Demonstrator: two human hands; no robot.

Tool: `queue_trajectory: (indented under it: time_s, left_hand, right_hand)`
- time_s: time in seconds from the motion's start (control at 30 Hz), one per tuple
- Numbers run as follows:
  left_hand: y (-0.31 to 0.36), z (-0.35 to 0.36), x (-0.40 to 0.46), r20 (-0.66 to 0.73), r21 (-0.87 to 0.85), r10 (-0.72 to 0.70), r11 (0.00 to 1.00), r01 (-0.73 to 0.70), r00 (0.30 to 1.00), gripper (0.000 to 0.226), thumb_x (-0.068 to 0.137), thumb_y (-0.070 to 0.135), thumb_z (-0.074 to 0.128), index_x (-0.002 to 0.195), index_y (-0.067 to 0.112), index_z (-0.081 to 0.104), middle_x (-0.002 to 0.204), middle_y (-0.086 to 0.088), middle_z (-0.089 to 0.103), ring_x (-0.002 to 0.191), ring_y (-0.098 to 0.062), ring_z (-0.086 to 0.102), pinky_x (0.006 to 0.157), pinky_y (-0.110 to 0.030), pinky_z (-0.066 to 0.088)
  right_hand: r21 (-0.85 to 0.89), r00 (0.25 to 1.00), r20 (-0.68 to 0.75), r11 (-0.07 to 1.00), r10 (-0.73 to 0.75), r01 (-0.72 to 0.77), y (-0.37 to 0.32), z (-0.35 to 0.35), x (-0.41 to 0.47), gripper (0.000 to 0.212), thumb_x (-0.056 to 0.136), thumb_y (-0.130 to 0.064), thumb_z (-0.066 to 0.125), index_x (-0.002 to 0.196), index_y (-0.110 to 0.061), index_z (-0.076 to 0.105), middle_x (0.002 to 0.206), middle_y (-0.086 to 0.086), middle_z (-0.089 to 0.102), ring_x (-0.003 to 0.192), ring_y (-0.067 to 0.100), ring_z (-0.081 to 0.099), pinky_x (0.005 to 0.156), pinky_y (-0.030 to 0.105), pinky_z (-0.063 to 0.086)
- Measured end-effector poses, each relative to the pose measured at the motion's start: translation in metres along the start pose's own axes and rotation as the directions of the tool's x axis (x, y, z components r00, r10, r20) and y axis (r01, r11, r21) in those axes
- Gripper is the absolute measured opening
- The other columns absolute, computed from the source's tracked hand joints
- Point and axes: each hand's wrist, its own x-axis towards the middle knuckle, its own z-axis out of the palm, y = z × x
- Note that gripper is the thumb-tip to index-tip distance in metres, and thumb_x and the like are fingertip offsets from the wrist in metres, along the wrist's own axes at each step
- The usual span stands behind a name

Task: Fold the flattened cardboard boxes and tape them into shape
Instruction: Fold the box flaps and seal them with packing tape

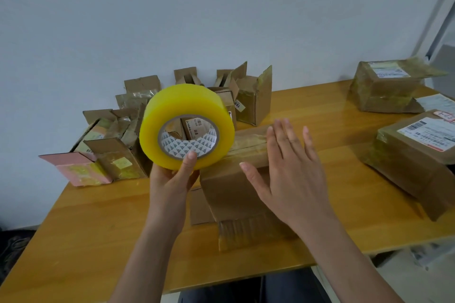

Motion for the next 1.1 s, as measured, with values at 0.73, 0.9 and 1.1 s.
queue_trajectory:
  time_s: [0.73,0.9,1.1]
  left_hand:
    - [0.001,-0.052,-0.009,0.055,0.022,-0.044,0.999,0.043,0.997,0.093,0.062,0.052,0.086,0.139,0.016,0.047,0.128,-0.007,0.065,0.119,-0.027,0.062,0.091,-0.050,0.054]
    - [0.004,-0.052,-0.014,0.048,0.013,-0.065,0.998,0.064,0.997,0.100,0.055,0.056,0.089,0.139,0.021,0.048,0.128,-0.002,0.066,0.119,-0.022,0.062,0.092,-0.047,0.055]
    - [0.004,-0.054,-0.019,0.027,-0.001,-0.087,0.996,0.087,0.996,0.093,0.047,0.055,0.092,0.127,0.024,0.056,0.123,-0.004,0.069,0.115,-0.022,0.065,0.090,-0.038,0.056]
  right_hand:
    - [0.060,0.994,0.040,0.994,-0.098,0.096,0.002,0.007,0.013,0.080,0.099,-0.064,0.001,0.146,-0.014,0.041,0.156,0.002,0.035,0.149,0.019,0.018,0.122,0.042,0.008]
    - [0.059,0.995,-0.062,0.995,-0.082,0.086,-0.014,-0.002,0.007,0.061,0.105,-0.048,0.017,0.151,-0.011,0.029,0.163,0.005,0.013,0.151,0.023,0.003,0.122,0.047,-0.001]
    - [0.248,0.985,0.022,0.956,-0.169,0.158,-0.038,0.006,0.005,0.072,0.099,-0.061,0.005,0.146,-0.020,0.043,0.154,-0.005,0.038,0.144,0.009,0.029,0.119,0.031,0.007]
